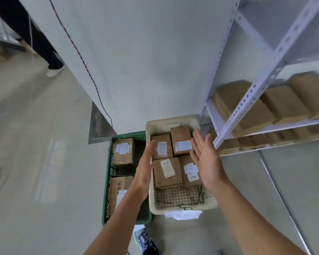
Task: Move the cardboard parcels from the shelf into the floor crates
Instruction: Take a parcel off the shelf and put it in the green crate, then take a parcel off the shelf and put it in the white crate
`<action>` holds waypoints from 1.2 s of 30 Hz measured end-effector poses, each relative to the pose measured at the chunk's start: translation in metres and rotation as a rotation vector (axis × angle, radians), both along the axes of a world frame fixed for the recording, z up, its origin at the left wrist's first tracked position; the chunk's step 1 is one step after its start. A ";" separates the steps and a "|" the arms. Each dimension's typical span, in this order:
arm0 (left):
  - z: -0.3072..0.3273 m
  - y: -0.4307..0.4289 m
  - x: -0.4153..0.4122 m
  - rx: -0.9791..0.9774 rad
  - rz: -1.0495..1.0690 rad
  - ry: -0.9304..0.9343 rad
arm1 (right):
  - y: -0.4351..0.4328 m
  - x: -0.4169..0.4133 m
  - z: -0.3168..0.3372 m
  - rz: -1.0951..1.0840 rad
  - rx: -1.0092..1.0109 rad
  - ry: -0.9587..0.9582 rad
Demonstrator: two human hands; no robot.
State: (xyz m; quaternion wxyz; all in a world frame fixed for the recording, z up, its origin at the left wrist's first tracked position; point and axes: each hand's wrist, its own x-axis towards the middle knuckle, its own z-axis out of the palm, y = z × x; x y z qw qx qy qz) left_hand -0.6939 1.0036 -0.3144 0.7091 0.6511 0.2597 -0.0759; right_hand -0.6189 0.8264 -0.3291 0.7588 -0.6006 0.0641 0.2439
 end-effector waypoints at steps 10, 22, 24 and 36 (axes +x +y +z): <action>0.091 -0.206 0.014 -0.021 -0.125 -0.091 | -0.227 -0.031 0.111 -0.156 0.027 -0.119; 0.112 -0.363 0.074 -0.042 -0.341 -0.095 | -0.415 -0.028 0.127 -0.442 0.008 -0.080; 0.106 -0.388 0.093 -0.080 -0.346 -0.071 | -0.443 -0.017 0.121 -0.470 0.000 -0.061; 0.076 -0.530 0.243 -0.158 -0.363 0.043 | -0.595 0.135 0.124 -0.496 -0.072 -0.009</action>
